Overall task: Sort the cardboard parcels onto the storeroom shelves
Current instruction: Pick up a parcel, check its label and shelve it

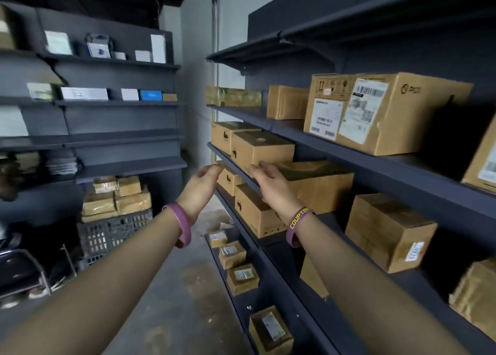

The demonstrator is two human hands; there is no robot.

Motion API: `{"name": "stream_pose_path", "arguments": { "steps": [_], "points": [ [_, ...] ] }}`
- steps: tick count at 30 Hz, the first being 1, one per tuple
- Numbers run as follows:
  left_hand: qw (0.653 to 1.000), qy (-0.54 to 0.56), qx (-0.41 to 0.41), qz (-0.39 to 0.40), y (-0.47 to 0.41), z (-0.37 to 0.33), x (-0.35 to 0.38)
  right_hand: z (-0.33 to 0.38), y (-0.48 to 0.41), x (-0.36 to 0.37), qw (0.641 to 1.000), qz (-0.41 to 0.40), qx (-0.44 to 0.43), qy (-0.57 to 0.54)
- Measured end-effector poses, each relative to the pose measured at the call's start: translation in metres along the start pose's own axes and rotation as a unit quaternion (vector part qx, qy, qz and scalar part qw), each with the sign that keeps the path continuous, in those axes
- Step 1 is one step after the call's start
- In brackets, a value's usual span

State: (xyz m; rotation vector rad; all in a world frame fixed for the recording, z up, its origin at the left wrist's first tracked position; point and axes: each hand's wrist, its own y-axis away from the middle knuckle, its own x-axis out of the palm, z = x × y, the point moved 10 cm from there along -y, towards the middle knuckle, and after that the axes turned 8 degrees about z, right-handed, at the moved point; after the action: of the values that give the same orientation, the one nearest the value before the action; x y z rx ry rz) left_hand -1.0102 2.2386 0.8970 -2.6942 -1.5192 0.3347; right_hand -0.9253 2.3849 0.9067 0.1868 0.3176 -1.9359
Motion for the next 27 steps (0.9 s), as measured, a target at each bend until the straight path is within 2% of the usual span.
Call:
{"name": "stream_pose_path", "arguments": {
  "steps": [7, 17, 27],
  "points": [
    [1.000, -0.001, -0.002, -0.004, -0.099, 0.019, -0.037, 0.004, -0.105, 0.023, 1.000, 0.005, -0.001, 0.020],
    [0.999, 0.001, 0.000, 0.046, -0.288, 0.062, -0.096, -0.029, -0.287, 0.060, 0.999, -0.041, 0.024, 0.007],
    [0.993, 0.002, 0.019, 0.116, -0.456, 0.068, -0.151, -0.011, -0.451, 0.088, 0.995, -0.094, 0.014, 0.032]
  ]
}}
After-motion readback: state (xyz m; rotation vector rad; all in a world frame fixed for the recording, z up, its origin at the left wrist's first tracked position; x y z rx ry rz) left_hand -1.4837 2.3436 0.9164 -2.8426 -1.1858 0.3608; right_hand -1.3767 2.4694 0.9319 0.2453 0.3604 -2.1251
